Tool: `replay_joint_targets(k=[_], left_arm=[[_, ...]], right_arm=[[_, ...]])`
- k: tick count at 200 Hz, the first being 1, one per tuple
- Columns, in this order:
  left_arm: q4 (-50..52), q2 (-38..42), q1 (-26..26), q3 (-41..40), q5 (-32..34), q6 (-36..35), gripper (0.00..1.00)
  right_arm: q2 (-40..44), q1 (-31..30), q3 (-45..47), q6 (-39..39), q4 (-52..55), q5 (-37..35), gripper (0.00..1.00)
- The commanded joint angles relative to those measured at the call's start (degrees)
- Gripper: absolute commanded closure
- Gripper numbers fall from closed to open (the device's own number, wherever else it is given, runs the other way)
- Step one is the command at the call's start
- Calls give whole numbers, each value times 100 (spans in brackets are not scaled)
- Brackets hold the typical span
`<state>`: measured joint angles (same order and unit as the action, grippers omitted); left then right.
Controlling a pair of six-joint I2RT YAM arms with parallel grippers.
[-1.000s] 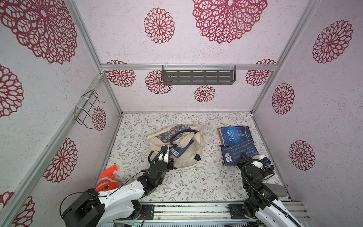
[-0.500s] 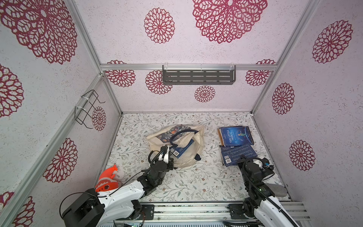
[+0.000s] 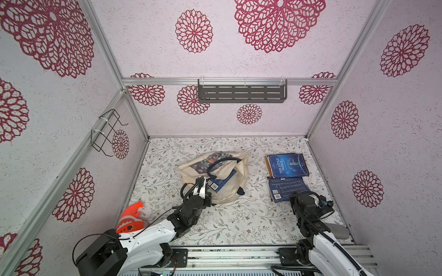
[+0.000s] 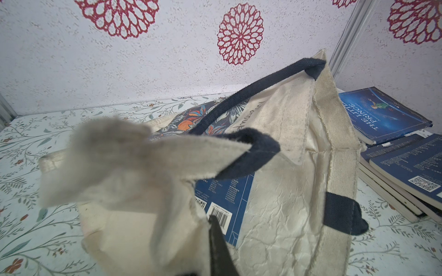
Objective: Take out the books from the canvas bag
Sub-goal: Place the book on the book.
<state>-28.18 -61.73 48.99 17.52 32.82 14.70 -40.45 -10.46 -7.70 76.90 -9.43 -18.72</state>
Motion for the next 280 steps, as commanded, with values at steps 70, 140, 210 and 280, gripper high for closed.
replay_joint_targets(k=[70,140,210,280], left_arm=[[-106,-3,31,191,-125,15,100],[-36,56,33,208,-153,-11,100],[32,147,51,209,-175,-20,100],[88,178,58,226,-197,-28,100]], right_arm=[[-605,409,-244,243,-472,289,80],[-609,465,-363,212,-119,791,32],[-652,474,-462,277,280,1116,12],[-1354,609,-826,151,305,1327,11]])
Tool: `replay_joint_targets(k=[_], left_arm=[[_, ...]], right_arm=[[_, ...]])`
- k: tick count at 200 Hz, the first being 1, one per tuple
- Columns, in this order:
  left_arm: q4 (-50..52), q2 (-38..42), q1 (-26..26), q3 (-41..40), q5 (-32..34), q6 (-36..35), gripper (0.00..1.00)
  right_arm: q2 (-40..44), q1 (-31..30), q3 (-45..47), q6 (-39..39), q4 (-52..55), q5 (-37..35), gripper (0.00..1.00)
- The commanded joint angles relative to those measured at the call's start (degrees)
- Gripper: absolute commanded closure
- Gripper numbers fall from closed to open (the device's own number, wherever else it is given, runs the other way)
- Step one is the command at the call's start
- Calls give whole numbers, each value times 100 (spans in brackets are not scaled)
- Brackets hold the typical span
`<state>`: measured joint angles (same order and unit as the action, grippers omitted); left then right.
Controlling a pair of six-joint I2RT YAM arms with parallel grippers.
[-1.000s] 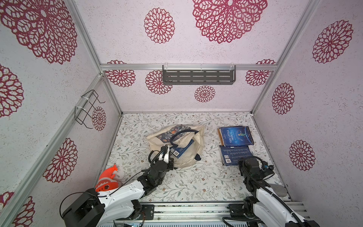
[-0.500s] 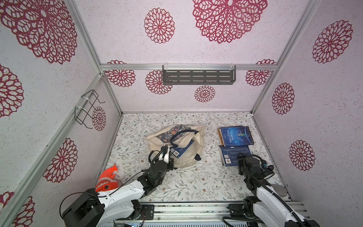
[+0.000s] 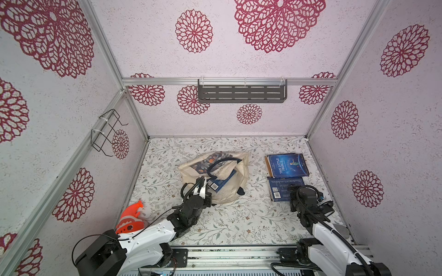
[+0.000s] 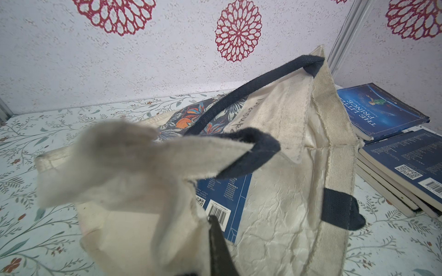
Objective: Take out the books from the canvas bag
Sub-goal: Place the book on the book.
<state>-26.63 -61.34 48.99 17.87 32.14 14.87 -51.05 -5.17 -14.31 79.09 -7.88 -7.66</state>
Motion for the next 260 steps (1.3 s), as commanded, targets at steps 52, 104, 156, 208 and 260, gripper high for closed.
replay_joint_targets(k=[52,104,156,208,260], left_arm=[[-28,221,66,185,-152,-55,100],[-6,274,75,186,-178,-55,100],[-7,312,71,174,-156,-55,100],[-74,271,87,156,-116,-46,100],[-111,246,93,145,-41,-49,100]], right_arm=[[72,113,-378,-63,989,92,6],[521,131,-720,-354,1908,-241,1],[712,110,-1332,-1076,2163,-271,1],[673,-528,-1394,-1306,1297,-144,1],[-101,-2244,-1608,-1379,317,-545,11]])
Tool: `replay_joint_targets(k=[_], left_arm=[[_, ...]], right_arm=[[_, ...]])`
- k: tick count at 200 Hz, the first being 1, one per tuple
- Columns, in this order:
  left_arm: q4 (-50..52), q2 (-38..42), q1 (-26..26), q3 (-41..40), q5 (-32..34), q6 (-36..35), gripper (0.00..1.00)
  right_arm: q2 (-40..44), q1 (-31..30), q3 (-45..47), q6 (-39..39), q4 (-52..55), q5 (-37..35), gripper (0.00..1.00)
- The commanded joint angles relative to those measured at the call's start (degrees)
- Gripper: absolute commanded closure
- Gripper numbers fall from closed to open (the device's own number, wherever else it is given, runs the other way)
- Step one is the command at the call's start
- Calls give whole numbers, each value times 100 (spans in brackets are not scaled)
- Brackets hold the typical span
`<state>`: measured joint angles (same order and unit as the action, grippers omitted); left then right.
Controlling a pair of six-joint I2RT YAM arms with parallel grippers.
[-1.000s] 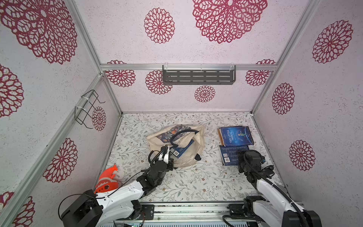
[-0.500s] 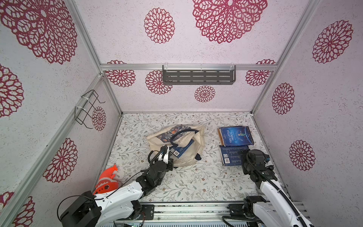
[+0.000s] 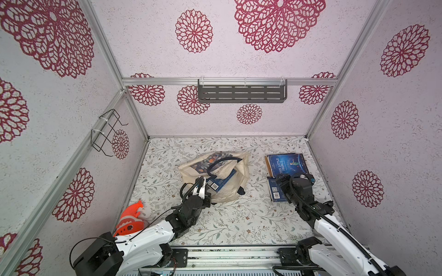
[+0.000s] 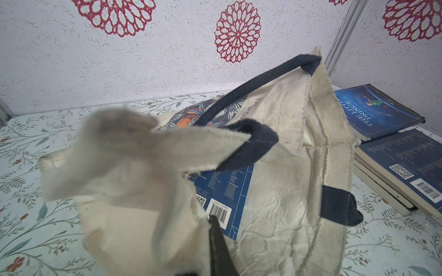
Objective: Take out the books from the canvas bag
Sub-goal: Place the book on the book, then pick up the book from the canvas bag.
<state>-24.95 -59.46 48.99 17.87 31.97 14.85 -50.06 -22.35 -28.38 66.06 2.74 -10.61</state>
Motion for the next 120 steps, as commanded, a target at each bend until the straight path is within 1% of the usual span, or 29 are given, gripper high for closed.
replay_joint_targets(k=[1,27,41,68,91,120], left_arm=[[-276,62,93,146,-24,-50,100],[-287,15,92,161,31,-37,100],[-282,-3,97,173,71,-19,100],[-324,-47,111,178,89,58,100],[-361,-86,121,174,94,75,100],[-455,-48,128,121,100,89,100]], right_arm=[[-216,-552,-206,-72,-756,-258,11],[-585,-1295,-357,-179,-1116,-571,15],[-789,-1619,-427,-296,-1440,-599,19],[-1333,-2313,-686,-487,-1974,-712,23],[-2018,-2694,-1077,-534,-2104,-605,24],[-2709,-2977,-1302,-433,-2439,-465,31]])
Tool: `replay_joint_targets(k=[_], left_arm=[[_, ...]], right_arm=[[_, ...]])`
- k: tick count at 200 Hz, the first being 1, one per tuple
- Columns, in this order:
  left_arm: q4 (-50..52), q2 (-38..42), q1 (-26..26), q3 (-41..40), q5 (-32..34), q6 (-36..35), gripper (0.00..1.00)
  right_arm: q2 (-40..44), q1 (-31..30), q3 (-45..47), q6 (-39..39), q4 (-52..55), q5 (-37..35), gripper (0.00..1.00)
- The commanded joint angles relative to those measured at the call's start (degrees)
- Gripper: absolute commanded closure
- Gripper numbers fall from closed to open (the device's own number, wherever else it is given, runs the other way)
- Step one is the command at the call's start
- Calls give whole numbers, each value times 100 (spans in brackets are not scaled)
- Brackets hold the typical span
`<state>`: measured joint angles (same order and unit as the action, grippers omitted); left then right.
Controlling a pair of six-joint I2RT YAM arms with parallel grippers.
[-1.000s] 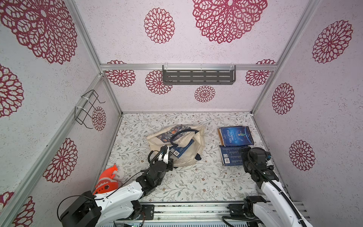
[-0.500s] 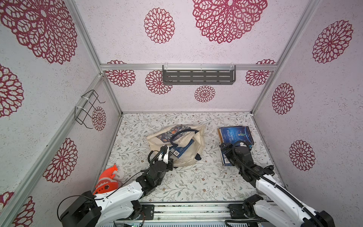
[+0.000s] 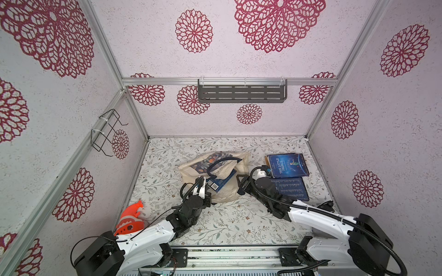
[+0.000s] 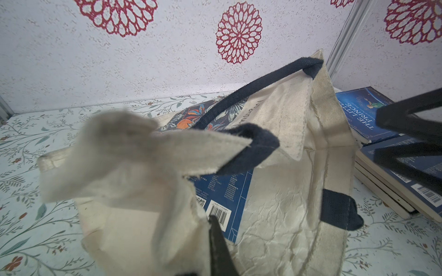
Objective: Take out the books from the canvas bag
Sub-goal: Pick up the book from the canvas bag.
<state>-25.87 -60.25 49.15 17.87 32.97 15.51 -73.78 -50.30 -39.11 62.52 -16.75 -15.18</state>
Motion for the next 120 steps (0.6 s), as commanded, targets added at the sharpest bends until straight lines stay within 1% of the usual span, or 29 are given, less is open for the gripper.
replay_joint_targets(k=[1,21,45,72,120], left_arm=[[-374,35,113,121,-10,19,100],[-440,99,112,59,-28,30,100],[-438,201,112,30,-35,14,100],[-437,319,113,-7,-47,11,100],[-411,330,113,1,-128,-6,100]], right_arm=[[-356,-190,-233,-76,-501,-5,31],[-689,-344,-365,-115,-688,-36,34],[-1081,-401,-551,-94,-755,32,34],[-1575,-402,-692,199,-769,249,32],[-2160,-403,-834,645,-820,192,30]])
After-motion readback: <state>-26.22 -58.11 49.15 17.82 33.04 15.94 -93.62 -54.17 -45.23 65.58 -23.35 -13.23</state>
